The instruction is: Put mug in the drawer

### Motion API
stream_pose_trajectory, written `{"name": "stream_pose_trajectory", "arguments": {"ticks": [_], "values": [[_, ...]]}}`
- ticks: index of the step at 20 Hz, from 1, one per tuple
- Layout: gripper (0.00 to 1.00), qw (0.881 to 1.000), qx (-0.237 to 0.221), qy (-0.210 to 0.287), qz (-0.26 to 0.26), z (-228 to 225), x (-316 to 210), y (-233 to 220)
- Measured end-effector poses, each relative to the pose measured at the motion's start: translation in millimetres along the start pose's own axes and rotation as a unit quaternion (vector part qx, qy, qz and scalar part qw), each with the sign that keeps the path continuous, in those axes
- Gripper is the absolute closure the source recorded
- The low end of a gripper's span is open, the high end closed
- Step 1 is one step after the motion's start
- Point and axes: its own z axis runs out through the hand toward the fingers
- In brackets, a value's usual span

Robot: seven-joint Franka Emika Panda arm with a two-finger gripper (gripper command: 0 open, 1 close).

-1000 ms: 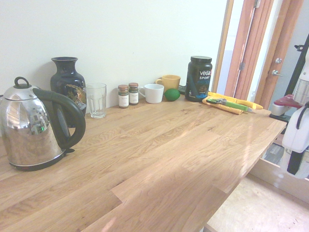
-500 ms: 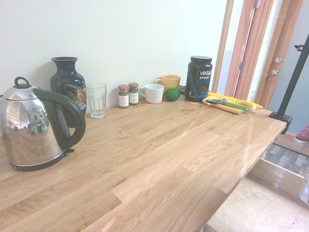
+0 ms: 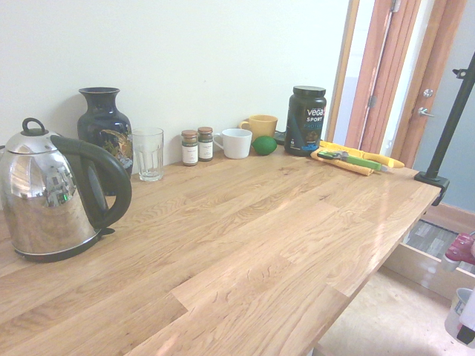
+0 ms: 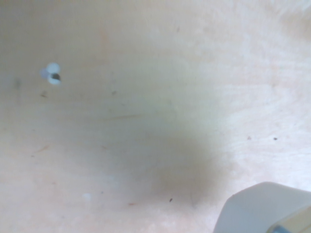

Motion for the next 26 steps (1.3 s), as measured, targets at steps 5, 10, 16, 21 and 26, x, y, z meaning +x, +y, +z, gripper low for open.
{"name": "stream_pose_trajectory", "arguments": {"ticks": [5, 10, 16, 21, 26], "values": [[1.00, 1.000, -0.004, -0.005, 0.002, 22.9, 1.9, 1.8], [1.00, 1.000, -0.006, -0.017, 0.002, 38.4, 1.3, 9.2], [0.00, 1.000, -0.003, -0.023, 0.015, 42.2, 2.5, 12.9], [0.00, 1.000, 0.000, -0.022, 0.015, 41.1, 4.3, 11.9], [0.00, 1.000, 0.002, -0.018, 0.013, 39.1, 6.6, 8.2]]}}
